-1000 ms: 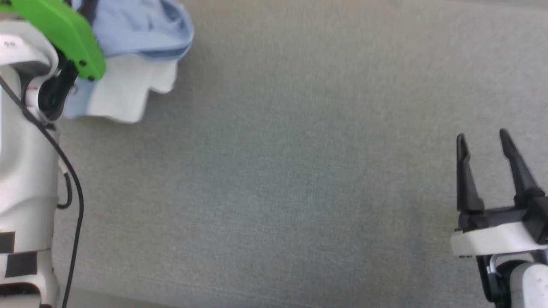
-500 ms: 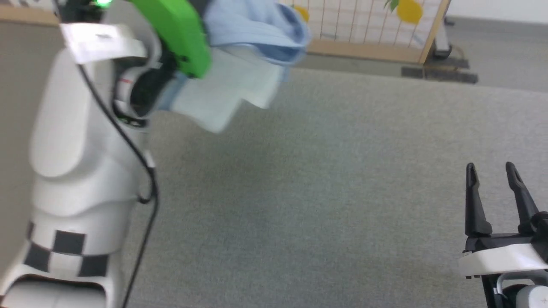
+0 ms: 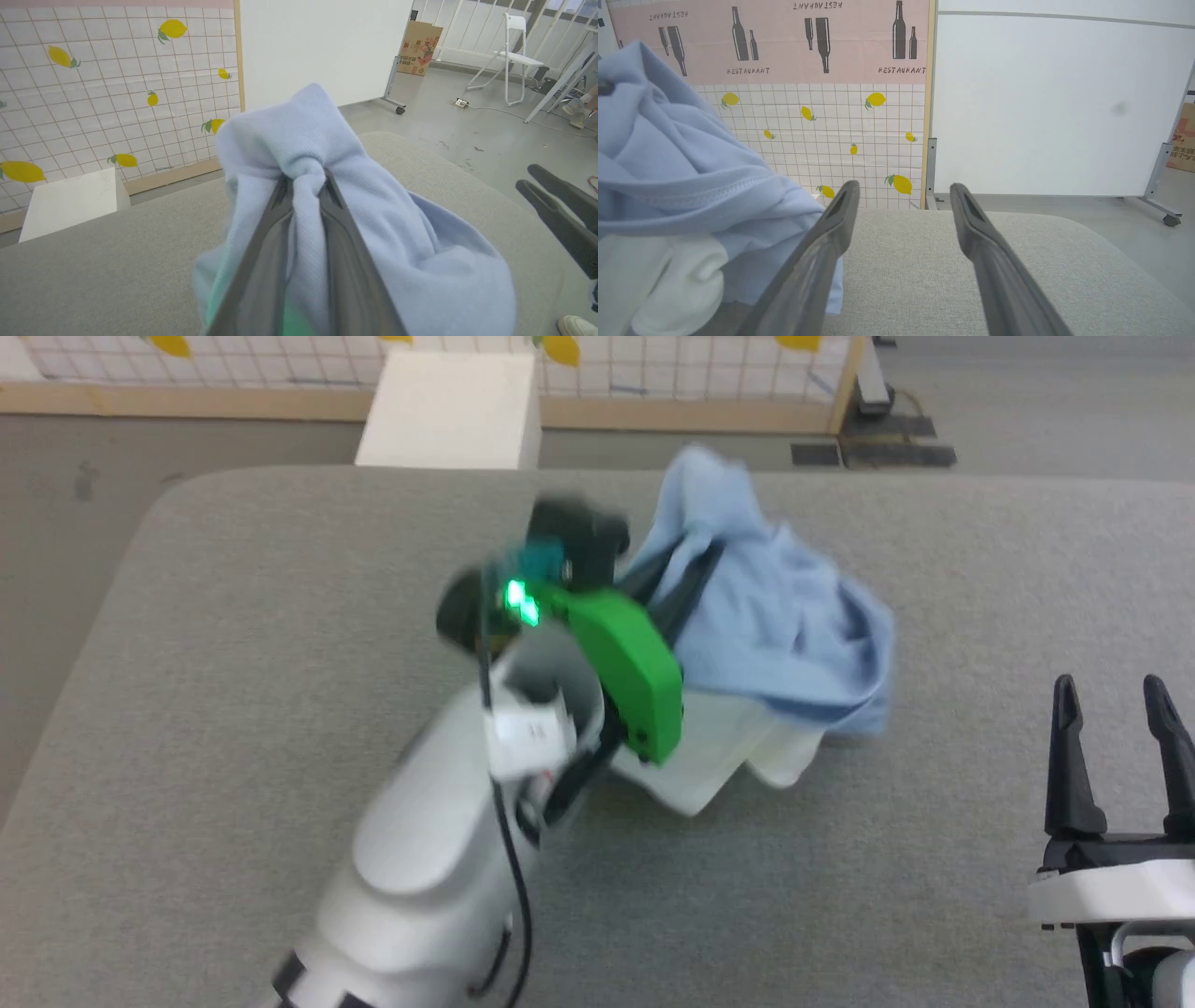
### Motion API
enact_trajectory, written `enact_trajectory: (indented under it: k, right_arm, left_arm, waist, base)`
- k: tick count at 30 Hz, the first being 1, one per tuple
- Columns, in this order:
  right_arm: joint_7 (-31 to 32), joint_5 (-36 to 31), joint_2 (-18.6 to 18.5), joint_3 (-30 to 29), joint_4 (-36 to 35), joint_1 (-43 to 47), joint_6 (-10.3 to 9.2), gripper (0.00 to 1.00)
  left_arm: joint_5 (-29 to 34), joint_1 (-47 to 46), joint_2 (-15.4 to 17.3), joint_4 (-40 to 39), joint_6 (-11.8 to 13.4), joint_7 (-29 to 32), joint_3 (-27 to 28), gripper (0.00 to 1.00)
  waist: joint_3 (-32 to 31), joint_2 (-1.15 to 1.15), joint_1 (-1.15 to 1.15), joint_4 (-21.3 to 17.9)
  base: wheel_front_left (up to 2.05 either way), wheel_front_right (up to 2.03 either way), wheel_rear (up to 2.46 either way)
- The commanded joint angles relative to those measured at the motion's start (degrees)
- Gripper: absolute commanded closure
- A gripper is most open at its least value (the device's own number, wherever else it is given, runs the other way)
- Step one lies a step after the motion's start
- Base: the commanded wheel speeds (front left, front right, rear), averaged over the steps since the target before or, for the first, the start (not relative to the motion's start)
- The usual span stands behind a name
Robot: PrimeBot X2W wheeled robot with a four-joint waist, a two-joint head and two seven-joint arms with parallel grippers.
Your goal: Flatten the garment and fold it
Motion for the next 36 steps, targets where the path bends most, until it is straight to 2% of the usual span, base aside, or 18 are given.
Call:
enact_trajectory:
  k: [1, 5, 10, 11, 12, 13, 16, 20, 22, 26, 29, 32, 33, 34, 36]
  right_arm:
    - [-0.23, 0.27, 0.03, -0.18, -0.23, -0.92, -0.09, 0.00]
    - [-0.42, 0.46, 0.04, 0.14, 0.29, -1.84, -0.09, 0.00]
    - [-0.69, 0.72, 0.04, 0.54, 0.98, -2.65, -0.09, 0.00]
    - [-0.76, 0.75, 0.04, 0.48, 1.13, -2.70, -0.09, 0.00]
    - [-0.81, 0.75, 0.04, 0.37, 1.23, -2.69, -0.09, 0.00]
    - [-0.88, 0.74, 0.04, 0.14, 1.37, -2.59, -0.09, 0.00]
    - [-0.96, 0.60, 0.04, -0.58, 1.73, -2.02, -0.09, 0.00]
    - [-0.89, 0.73, 0.04, -0.74, 1.83, -1.23, -0.09, 0.00]
    - [-0.70, 0.79, 0.04, -0.72, 1.67, -0.73, -0.09, 0.00]
    - [-0.26, 0.83, 0.04, -0.75, 1.23, 0.33, -0.09, 0.00]
    - [0.05, 0.94, 0.04, -0.58, 0.82, 1.09, -0.09, 0.00]
    - [0.27, 1.15, 0.04, -0.63, 0.47, 1.89, -0.09, 0.00]
    - [0.34, 1.20, 0.04, -0.59, 0.45, 2.11, -0.09, 0.00]
    - [0.60, 1.37, 0.04, -0.06, 0.47, 2.84, -0.09, 0.00]
    - [0.72, 1.66, 0.04, 0.20, 0.75, 3.40, -0.09, 0.00]
  left_arm:
    - [0.93, 1.99, -0.20, 2.12, 1.35, -2.91, -1.33, 1.00]
    - [-3.05, 6.03, -0.34, 8.81, 4.83, -8.76, -5.76, 1.00]
    - [-10.00, 7.24, -0.36, 16.47, 9.02, -10.03, -10.97, 1.00]
    - [-10.77, 6.62, -0.36, 17.42, 9.48, -10.69, -11.94, 0.62]
    - [-11.71, 6.12, -0.37, 17.69, 9.70, -11.64, -12.31, 0.43]
    - [-13.00, 5.46, -0.37, 17.84, 10.02, -12.70, -12.61, 0.00]
    - [-14.59, 3.34, -0.37, 17.60, 10.34, -15.70, -13.26, 0.00]
    - [-13.76, 1.45, -0.03, 16.12, 11.05, -20.33, -12.32, 0.00]
    - [-12.54, 1.61, 1.69, 14.25, 11.95, -22.86, -11.57, 0.00]
    - [-9.25, 4.88, 6.85, 8.15, 15.81, -26.84, -9.36, 0.00]
    - [-6.27, 10.37, 10.94, 1.36, 18.95, -28.18, -7.31, 0.00]
    - [-3.43, 17.41, 13.32, -6.01, 22.12, -28.50, -3.97, 0.00]
    - [-2.24, 19.44, 13.74, -8.09, 22.75, -28.51, -2.89, 0.00]
    - [0.96, 27.20, 13.53, -14.48, 23.14, -28.54, 1.56, 0.00]
    - [2.51, 32.15, 12.25, -17.15, 22.72, -28.54, 4.16, 0.00]
  waist:
    - [2.41, 0.00, 0.00, -2.38]
    - [3.59, 0.00, 0.00, -4.03]
    - [4.25, 0.00, 0.00, -5.50]
    - [4.26, 0.00, 0.00, -5.60]
    - [4.19, 0.00, 0.00, -5.59]
    - [3.95, 0.00, 0.00, -5.45]
    - [2.98, 0.00, 0.00, -4.71]
    - [1.11, 0.00, 0.00, -3.26]
    - [0.20, 0.00, 0.00, -2.42]
    - [-0.96, 0.00, 0.00, -0.72]
    - [-1.23, 0.00, 0.00, 0.40]
    - [-0.99, 0.00, 0.00, 1.65]
    - [-0.92, 0.00, 0.00, 1.94]
    - [-0.58, 0.00, 0.00, 2.64]
    - [-0.44, 0.00, 0.00, 3.08]
  base:
    - [0.00, 0.00, 0.00]
    - [0.00, 0.00, 0.00]
    - [0.00, 0.00, 0.00]
    - [0.00, 0.00, 0.00]
    - [0.00, 0.00, 0.00]
    - [0.00, 0.00, 0.00]
    - [0.00, 0.00, 0.00]
    - [0.00, 0.00, 0.00]
    - [0.00, 0.00, 0.00]
    - [0.00, 0.00, 0.00]
    - [0.00, 0.00, 0.00]
    - [0.00, 0.00, 0.00]
    - [0.00, 0.00, 0.00]
    - [0.00, 0.00, 0.00]
    - [0.00, 0.00, 0.00]
